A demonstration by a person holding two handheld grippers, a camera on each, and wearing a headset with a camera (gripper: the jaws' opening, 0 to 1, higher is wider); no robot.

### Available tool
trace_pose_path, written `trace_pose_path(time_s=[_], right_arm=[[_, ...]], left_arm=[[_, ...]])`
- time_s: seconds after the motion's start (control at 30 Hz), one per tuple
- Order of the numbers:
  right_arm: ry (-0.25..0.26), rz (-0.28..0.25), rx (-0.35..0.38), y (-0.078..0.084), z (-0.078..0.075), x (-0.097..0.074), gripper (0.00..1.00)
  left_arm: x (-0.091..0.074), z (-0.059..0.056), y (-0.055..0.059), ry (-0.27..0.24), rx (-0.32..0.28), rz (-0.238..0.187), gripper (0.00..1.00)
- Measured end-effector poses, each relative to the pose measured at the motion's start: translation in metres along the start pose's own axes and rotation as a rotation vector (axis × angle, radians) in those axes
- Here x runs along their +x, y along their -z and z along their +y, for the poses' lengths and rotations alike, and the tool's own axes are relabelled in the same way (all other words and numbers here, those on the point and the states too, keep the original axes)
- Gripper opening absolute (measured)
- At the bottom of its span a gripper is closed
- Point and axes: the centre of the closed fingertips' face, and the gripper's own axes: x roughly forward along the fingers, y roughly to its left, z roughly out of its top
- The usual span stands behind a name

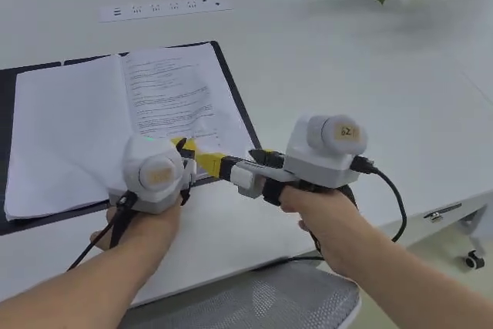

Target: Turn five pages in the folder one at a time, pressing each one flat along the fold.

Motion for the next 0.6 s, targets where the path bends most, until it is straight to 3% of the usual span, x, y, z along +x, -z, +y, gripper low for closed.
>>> trace_pose_path(time_s=[0.33, 0.47, 0.6], right_arm=[[0.037, 0.018, 0.086, 0.007, -0.014, 0.008, 0.58], [0.039, 0.009, 0.166, 0.005, -0.019, 0.008, 0.50], [0.070, 0.006, 0.187, 0.005, -0.028, 0.007, 0.38]], left_arm=[[0.000, 0.000, 0.000, 0.004, -0.008, -0.015, 0.02], [0.000, 0.000, 0.000, 0.006, -0.008, -0.019, 0.02], [0.000, 0.000, 0.000, 0.008, -0.008, -0.021, 0.02]])
